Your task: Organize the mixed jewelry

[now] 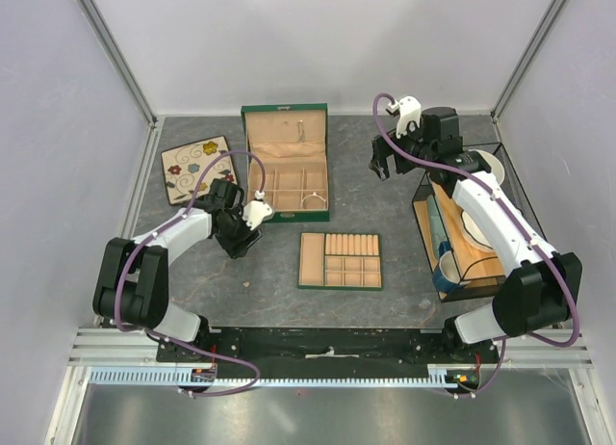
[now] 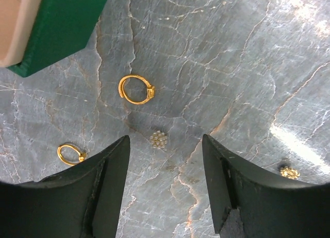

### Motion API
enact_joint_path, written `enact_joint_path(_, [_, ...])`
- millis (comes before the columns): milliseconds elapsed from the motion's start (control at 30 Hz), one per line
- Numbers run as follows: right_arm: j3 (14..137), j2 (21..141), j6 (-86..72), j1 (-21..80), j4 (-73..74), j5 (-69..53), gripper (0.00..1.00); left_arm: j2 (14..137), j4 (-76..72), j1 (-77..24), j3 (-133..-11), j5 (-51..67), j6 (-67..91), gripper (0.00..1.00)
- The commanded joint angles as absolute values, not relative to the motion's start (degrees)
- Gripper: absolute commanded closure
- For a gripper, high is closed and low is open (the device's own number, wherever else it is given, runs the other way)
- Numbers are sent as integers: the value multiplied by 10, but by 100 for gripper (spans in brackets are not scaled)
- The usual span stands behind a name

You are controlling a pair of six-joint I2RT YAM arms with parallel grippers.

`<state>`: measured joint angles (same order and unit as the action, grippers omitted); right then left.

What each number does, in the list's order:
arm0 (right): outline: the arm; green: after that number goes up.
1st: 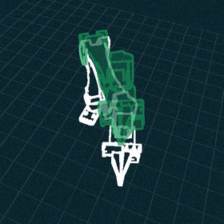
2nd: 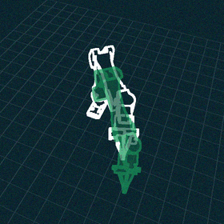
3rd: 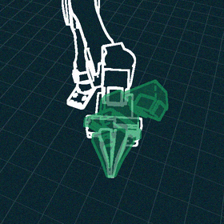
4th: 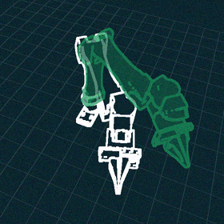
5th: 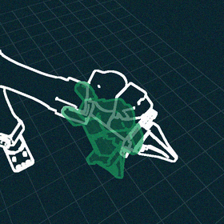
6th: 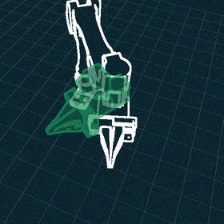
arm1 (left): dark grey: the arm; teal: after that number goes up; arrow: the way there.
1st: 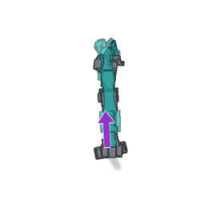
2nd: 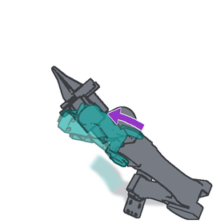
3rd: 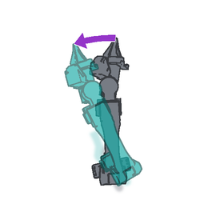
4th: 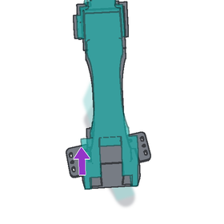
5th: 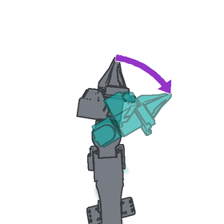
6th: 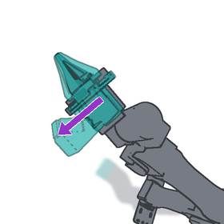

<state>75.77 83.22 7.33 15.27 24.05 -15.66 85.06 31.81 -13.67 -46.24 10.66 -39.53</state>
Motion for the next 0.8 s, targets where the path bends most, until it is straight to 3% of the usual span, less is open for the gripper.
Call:
enact_joint_path(0, [758, 835, 79, 155, 225, -166, 2, 857, 296, -126, -483, 127, -425, 35])
enact_joint_path(767, [758, 834, 79, 155, 225, -160, 2, 885, 312, -111, -491, 143, -440, 47])
